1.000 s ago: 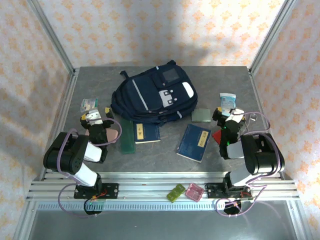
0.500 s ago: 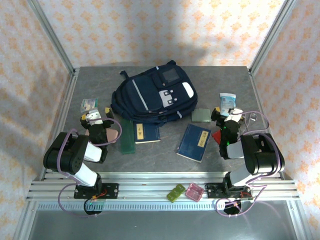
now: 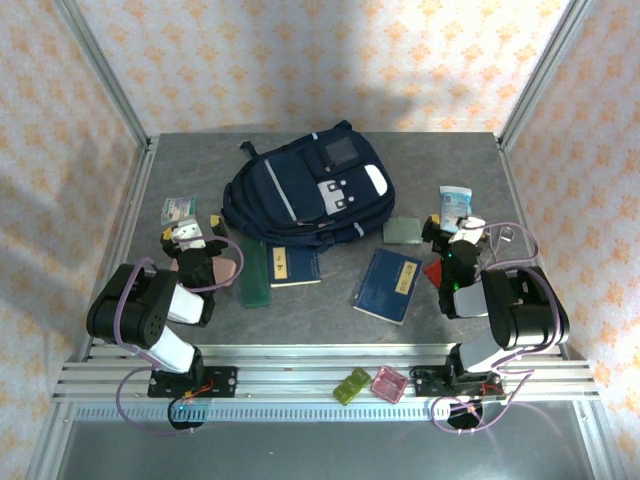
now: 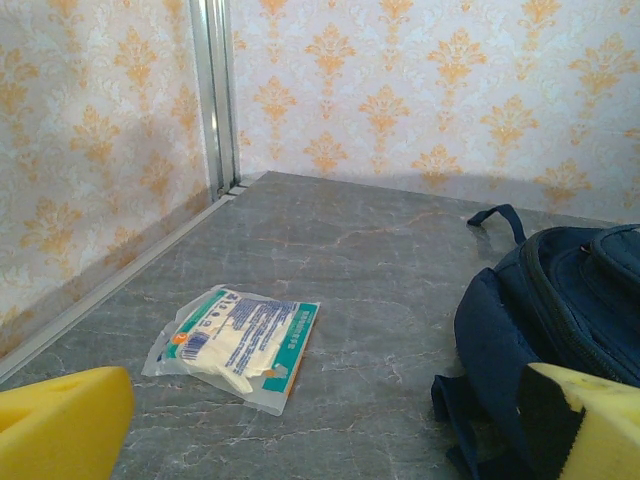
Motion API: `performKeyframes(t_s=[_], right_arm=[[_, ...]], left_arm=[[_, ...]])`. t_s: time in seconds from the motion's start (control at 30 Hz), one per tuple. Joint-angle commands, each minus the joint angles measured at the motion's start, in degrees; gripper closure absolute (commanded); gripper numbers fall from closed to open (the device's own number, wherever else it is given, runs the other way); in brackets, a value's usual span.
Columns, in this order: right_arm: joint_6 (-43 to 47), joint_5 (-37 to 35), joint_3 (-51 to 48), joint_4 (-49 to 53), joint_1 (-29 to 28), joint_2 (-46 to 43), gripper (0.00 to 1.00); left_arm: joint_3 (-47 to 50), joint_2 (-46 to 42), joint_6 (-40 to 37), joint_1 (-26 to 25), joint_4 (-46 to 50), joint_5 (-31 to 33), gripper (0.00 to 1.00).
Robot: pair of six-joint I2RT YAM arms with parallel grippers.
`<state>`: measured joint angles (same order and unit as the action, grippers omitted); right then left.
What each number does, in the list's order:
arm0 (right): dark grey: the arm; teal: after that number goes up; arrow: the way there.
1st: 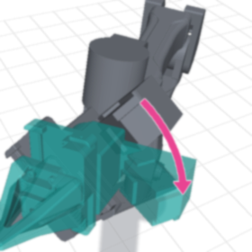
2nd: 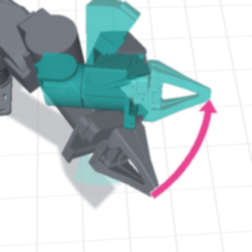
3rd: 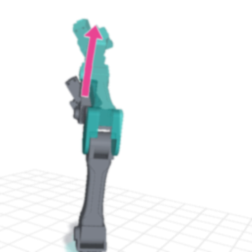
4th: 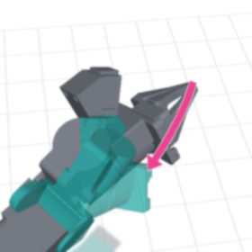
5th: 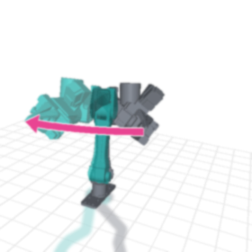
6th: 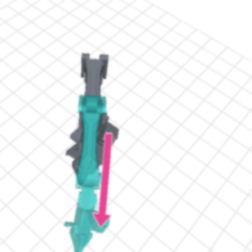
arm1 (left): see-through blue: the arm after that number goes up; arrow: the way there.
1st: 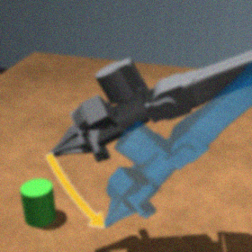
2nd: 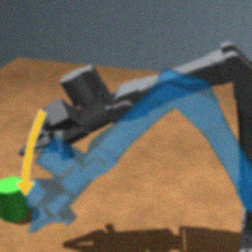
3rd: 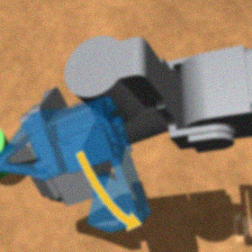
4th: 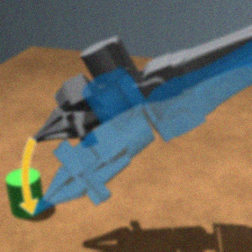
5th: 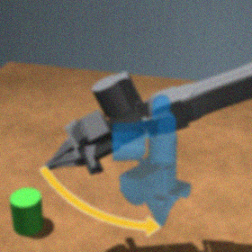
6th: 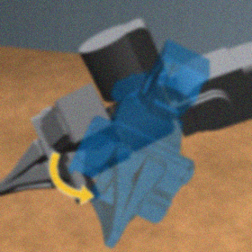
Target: Pack the student bag
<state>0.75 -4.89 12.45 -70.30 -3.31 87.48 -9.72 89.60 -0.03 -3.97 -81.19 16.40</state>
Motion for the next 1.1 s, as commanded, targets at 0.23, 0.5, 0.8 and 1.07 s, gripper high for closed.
performKeyframes(t_s=[0.23, 0.5, 0.8, 1.07], right_arm=[[0.0, -2.2, 5.7, 12.3, 0.3, -5.4, 0.0], [-15.4, -0.2, 17.8, 35.8, 0.3, -22.3, 0.0], [-38.9, 28.4, 30.3, 55.4, -0.9, -11.3, 0.49], [-41.2, 34.1, 32.9, 56.5, -7.5, 0.5, 0.4]], left_arm=[[-2.2, -4.0, 1.7, 0.4, 6.3, 1.1, 0.01], [-19.9, -16.2, 10.3, -2.4, 42.9, 5.9, 0.01], [-24.8, -16.6, 35.5, -2.2, 59.6, -22.4, 0.67], [-23.8, -11.4, 40.5, -11.1, 61.6, -24.5, 0.47]])
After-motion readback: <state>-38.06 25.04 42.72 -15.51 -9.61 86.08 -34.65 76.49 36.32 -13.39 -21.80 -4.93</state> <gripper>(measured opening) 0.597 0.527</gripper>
